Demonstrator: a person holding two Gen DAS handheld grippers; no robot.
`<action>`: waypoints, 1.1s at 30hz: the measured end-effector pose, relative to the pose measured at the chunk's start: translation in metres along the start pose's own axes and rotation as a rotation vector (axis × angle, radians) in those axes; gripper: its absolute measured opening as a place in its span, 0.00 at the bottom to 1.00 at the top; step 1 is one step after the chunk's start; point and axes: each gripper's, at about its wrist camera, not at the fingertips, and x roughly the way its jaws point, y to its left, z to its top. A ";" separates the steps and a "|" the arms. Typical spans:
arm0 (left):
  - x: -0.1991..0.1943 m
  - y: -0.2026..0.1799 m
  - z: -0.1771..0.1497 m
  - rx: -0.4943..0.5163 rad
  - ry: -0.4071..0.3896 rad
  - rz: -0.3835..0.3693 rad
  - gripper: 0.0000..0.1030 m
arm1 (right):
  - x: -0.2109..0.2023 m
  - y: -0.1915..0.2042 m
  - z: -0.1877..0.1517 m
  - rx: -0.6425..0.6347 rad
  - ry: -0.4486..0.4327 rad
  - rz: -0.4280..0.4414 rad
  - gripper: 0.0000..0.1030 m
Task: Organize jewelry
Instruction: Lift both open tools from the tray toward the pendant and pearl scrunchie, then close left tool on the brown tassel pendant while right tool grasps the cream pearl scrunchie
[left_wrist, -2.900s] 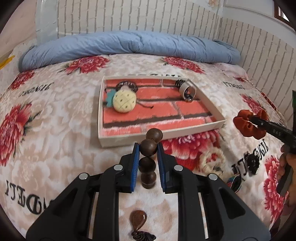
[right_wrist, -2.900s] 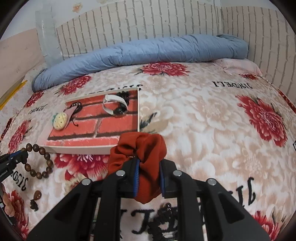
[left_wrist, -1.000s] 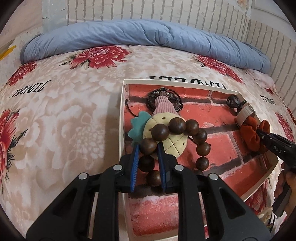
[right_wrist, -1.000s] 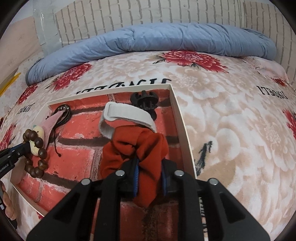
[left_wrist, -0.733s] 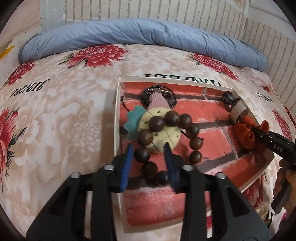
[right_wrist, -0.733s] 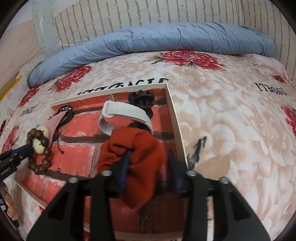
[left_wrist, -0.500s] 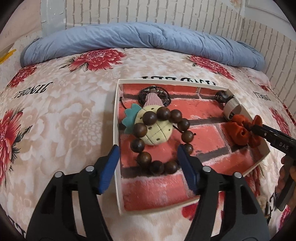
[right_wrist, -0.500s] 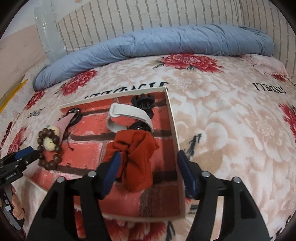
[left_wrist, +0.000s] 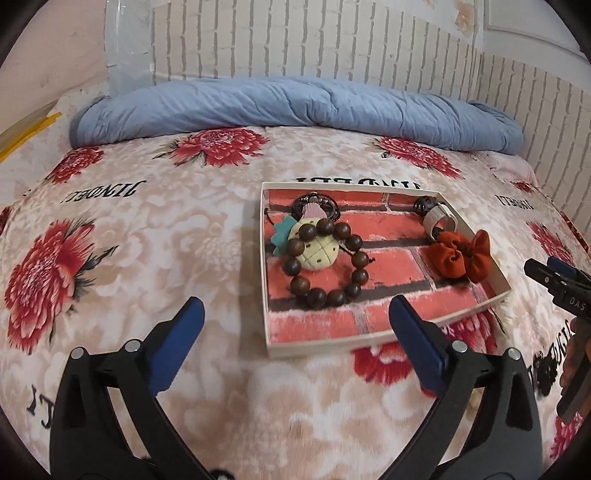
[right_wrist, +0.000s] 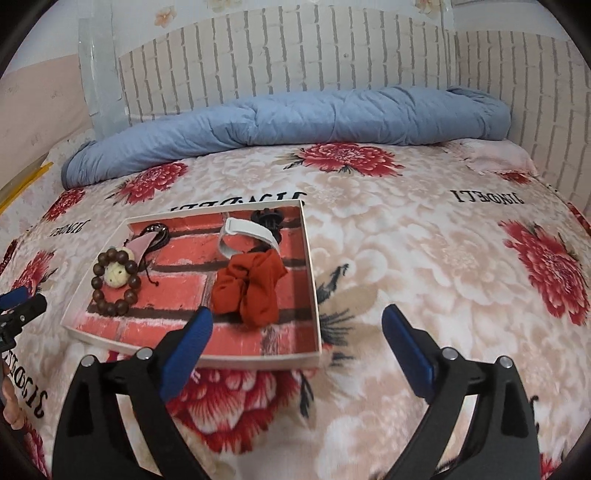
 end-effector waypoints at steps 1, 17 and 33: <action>-0.005 0.000 -0.004 0.002 0.000 0.002 0.94 | -0.003 0.000 -0.003 0.002 -0.001 -0.001 0.88; -0.048 -0.010 -0.061 0.002 -0.002 0.038 0.95 | -0.035 0.012 -0.049 -0.058 -0.003 -0.023 0.88; -0.065 -0.016 -0.114 -0.026 0.029 0.047 0.95 | -0.044 0.015 -0.093 -0.057 0.022 -0.007 0.88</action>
